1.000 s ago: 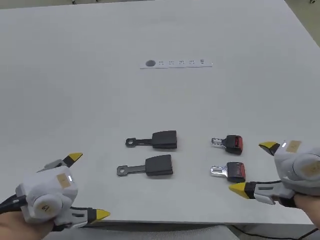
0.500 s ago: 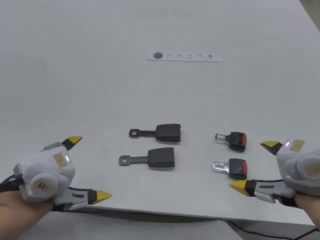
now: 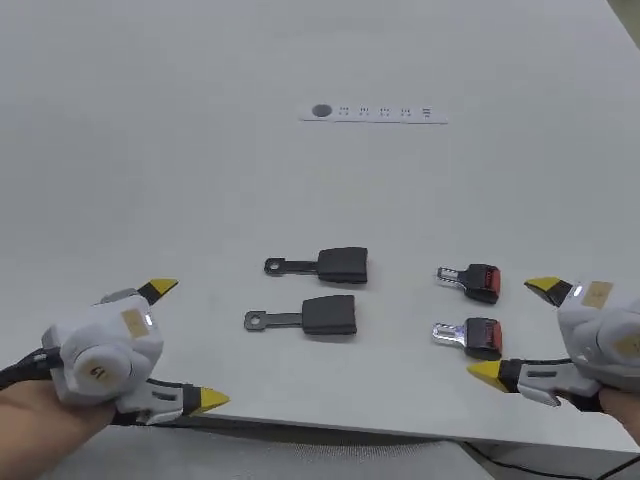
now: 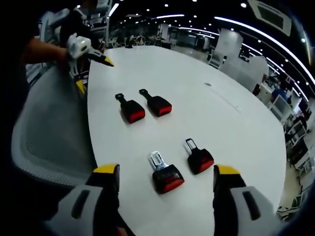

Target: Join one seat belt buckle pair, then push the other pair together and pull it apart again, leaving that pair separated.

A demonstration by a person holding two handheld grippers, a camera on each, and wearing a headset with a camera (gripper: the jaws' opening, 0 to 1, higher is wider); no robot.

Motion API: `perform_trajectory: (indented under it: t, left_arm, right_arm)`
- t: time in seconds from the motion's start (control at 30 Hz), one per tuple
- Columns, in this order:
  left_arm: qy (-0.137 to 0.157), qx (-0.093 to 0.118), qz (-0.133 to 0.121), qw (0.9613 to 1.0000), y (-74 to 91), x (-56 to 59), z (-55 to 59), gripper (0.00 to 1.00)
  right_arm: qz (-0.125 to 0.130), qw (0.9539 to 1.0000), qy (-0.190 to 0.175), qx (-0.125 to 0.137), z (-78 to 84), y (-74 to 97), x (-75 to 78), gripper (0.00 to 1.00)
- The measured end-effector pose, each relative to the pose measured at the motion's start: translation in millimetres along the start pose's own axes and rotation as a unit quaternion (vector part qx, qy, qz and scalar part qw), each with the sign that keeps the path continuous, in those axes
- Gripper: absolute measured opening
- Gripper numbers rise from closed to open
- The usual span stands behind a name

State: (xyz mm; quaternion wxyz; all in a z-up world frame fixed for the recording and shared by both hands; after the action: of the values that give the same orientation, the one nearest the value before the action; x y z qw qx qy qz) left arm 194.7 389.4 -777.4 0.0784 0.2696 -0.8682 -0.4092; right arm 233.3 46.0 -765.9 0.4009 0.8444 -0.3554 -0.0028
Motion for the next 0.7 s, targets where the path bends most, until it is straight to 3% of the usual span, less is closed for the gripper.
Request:
perform_trajectory:
  t: [0.07, 0.33, 0.4, 0.43, 0.5, 0.7]
  left_arm:
    - [0.002, 0.003, 0.006, 1.0, -0.3, -0.7, -0.2, 0.91]
    - [-0.008, 0.003, 0.004, 1.0, 2.8, -3.0, -2.6, 1.0]
    - [-0.005, 0.002, 0.006, 1.0, 3.0, -2.2, -3.4, 1.0]
    - [-0.006, 0.0, 0.006, 1.0, 2.9, -2.2, -3.4, 1.0]
    - [-0.006, -0.002, 0.008, 0.9999, 3.0, -2.9, -3.0, 1.0]
    - [0.003, -0.003, 0.008, 1.0, -0.8, -4.4, -5.9, 1.0]
  right_arm:
    - [-0.001, 1.0, 0.0, 0.002, -1.8, 0.5, 1.6, 0.77]
    - [-0.009, 0.9994, 0.033, -0.001, -3.2, 0.9, 6.0, 0.78]
    - [-0.009, 0.9994, 0.032, -0.006, -2.0, 0.9, 8.1, 0.81]
    - [-0.007, 0.9996, 0.02, -0.018, 1.4, 0.6, 9.1, 0.86]
    - [-0.003, 0.9996, 0.022, -0.016, 2.7, 0.3, 10.3, 0.94]
    - [0.008, 0.9999, 0.004, -0.013, 6.8, 2.6, 12.7, 1.0]
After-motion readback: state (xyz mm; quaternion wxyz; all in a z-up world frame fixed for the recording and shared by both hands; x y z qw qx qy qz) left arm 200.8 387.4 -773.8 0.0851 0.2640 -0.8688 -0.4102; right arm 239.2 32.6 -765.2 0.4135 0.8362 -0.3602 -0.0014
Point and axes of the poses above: the centre of the closed fingertips' face, and the gripper's own axes: y roughly backward along the fingers, x roughly to its right, z roughly out of its underside, the point moved 2 cm from there along y, roughly backward along the fingers, and after that the axes turned 9 degrees about z, right-handed, at the moved point
